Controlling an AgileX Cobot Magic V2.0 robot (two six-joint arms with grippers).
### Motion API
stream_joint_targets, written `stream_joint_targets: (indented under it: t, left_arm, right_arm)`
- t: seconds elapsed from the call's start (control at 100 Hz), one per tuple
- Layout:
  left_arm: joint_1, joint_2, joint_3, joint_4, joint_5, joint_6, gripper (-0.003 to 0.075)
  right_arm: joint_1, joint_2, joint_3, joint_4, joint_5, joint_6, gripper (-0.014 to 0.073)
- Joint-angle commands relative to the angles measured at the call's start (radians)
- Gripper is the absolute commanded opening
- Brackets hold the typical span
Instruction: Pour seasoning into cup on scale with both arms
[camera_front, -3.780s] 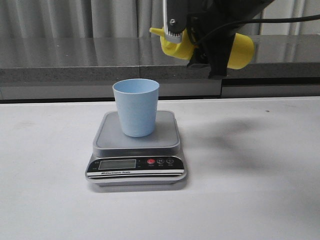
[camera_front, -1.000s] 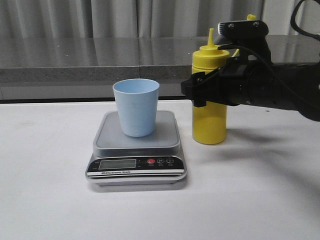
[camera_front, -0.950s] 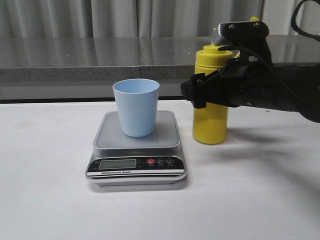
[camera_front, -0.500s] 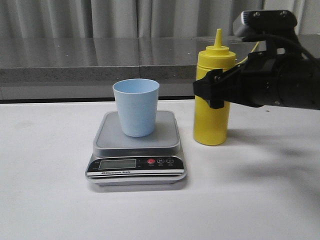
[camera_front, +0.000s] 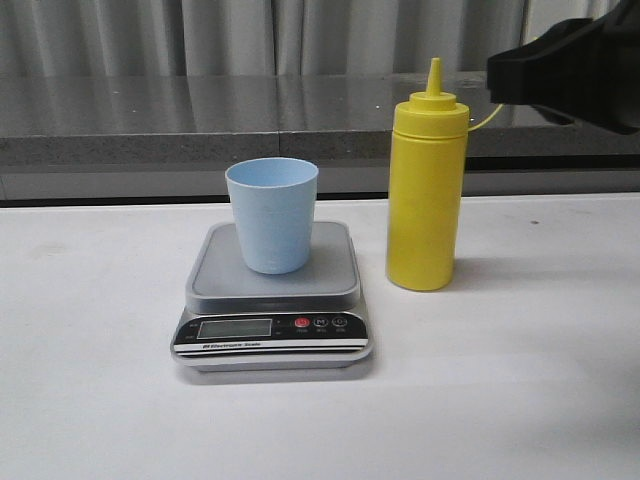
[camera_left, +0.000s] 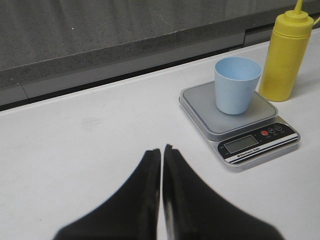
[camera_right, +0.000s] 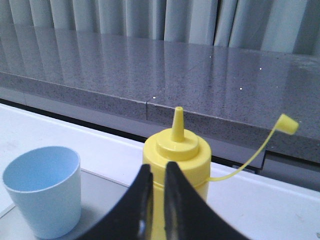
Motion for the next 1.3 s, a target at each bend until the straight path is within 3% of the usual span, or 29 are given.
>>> stream_joint_targets:
  t: [0.0, 0.42, 0.73, 1.16, 1.29]
  left_arm:
    - [0.005, 0.011, -0.026, -0.007, -0.081, -0.010, 0.0010]
    - [0.005, 0.011, -0.026, -0.007, -0.081, -0.010, 0.0010]
    - [0.005, 0.011, -0.026, -0.007, -0.081, -0.010, 0.0010]
    - [0.005, 0.011, -0.026, -0.012, -0.081, -0.010, 0.0010]
    - [0.005, 0.011, -0.026, -0.012, -0.081, -0.010, 0.0010]
  right_arm:
    - [-0.002, -0.093, 0.005, 0.002, -0.030, -0.001, -0.0062]
    - [-0.002, -0.415, 0.021, 0.000, 0.215, -0.001, -0.0060]
    - [-0.002, -0.545, 0.070, 0.019, 0.197, -0.001, -0.0060]
    - [0.037, -0.687, 0.259, 0.188, 0.088, -0.086, -0.0060]
    - [-0.006, -0.755, 0.317, 0.197, 0.064, -0.091, -0.0060]
